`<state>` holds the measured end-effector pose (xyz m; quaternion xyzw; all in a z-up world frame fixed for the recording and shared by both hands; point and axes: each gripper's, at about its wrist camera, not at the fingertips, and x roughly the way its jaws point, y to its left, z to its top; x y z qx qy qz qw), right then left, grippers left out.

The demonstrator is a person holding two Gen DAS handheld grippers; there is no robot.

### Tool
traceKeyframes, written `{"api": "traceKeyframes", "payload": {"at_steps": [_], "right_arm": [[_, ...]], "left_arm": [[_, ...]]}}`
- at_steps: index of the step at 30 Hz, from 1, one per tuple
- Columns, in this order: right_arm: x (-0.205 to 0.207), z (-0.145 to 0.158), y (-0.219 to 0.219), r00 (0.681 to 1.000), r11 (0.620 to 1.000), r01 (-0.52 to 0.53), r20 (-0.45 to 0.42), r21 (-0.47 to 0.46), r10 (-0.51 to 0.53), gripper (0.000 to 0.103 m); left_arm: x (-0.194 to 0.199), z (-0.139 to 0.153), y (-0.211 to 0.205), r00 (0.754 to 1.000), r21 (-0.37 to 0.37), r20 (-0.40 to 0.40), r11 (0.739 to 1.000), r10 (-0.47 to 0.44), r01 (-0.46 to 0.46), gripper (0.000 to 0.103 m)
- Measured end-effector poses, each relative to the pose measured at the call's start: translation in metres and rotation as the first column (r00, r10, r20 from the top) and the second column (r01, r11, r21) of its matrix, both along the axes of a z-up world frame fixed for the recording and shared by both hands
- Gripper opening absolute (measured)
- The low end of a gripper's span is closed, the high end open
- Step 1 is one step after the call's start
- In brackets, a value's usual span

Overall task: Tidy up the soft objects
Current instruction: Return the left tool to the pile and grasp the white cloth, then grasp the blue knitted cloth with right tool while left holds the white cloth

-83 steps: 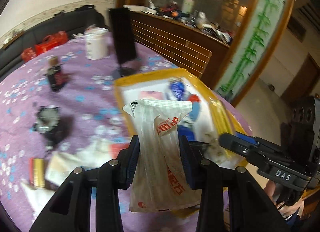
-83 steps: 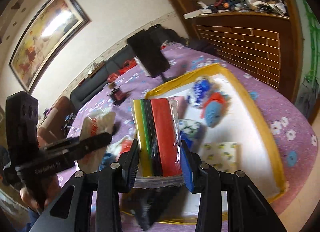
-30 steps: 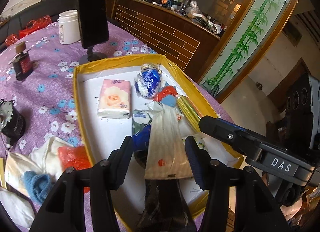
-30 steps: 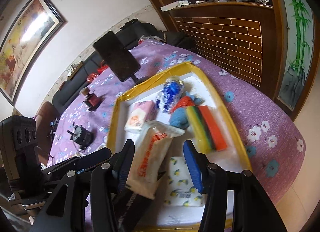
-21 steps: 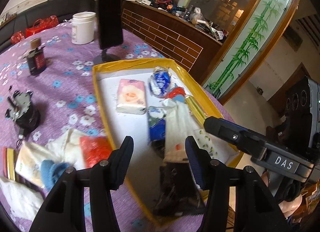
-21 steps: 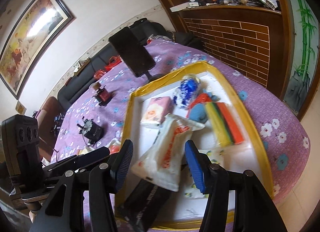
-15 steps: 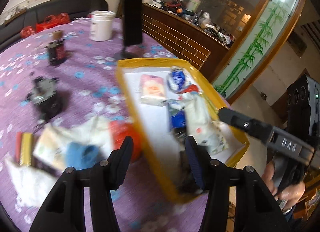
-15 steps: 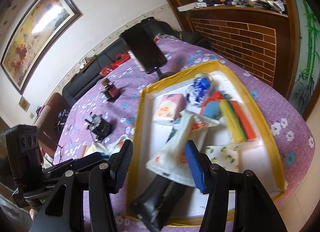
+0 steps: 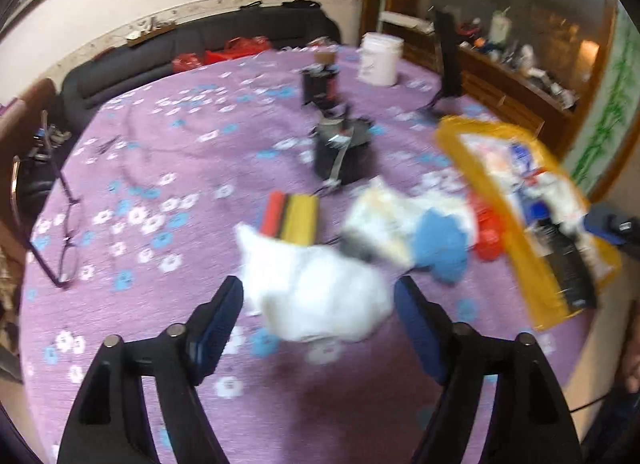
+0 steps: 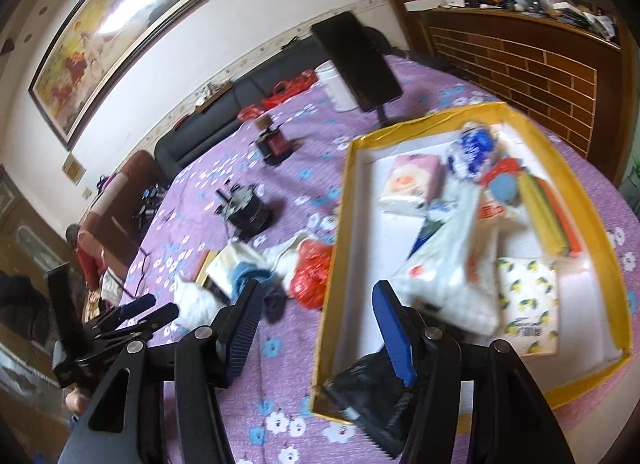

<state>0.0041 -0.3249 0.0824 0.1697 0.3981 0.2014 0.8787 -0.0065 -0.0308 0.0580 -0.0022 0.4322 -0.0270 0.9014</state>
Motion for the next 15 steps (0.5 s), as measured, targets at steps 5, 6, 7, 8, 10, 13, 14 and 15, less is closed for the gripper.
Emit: {"api": "traceKeyframes", "payload": {"at_steps": [5, 6, 7, 8, 10, 13, 14, 15], "right_arm": [[-0.006, -0.004, 0.015, 0.999, 0.999, -0.046, 0.002, -0.014, 0.046, 0.062], [-0.007, -0.004, 0.017, 0.999, 0.999, -0.052, 0.003, -0.017, 0.052, 0.062], [-0.008, -0.005, 0.020, 0.998, 0.998, -0.059, 0.004, -0.023, 0.059, 0.062], [-0.009, -0.005, 0.022, 0.998, 0.998, -0.064, 0.005, -0.030, 0.064, 0.062], [-0.010, -0.006, 0.026, 0.997, 0.997, -0.071, 0.004, -0.038, 0.071, 0.062], [-0.009, -0.008, 0.034, 0.996, 0.995, -0.088, -0.003, -0.044, 0.088, 0.062], [-0.008, -0.009, 0.038, 0.996, 0.994, -0.094, -0.005, -0.049, 0.094, 0.062], [-0.008, -0.010, 0.042, 0.995, 0.993, -0.102, -0.008, -0.055, 0.102, 0.062]], "left_arm": [[0.010, -0.019, -0.011, 0.999, 0.044, -0.047, 0.999, -0.023, 0.025, 0.078], [0.010, -0.022, -0.013, 0.998, 0.051, -0.049, 0.998, -0.027, 0.029, 0.078], [0.011, -0.024, -0.013, 0.998, 0.057, -0.050, 0.998, -0.027, 0.029, 0.078], [0.012, -0.026, -0.014, 0.998, 0.067, -0.052, 0.998, -0.019, 0.022, 0.077], [0.014, -0.030, -0.013, 0.998, 0.088, -0.055, 0.996, -0.005, 0.010, 0.043], [0.011, -0.034, -0.013, 0.998, 0.097, -0.067, 0.995, -0.014, 0.020, 0.017], [0.009, -0.034, -0.014, 0.998, 0.119, -0.059, 0.993, -0.015, 0.022, 0.011], [0.006, -0.032, -0.013, 0.998, 0.126, -0.055, 0.992, -0.018, 0.024, 0.007]]}}
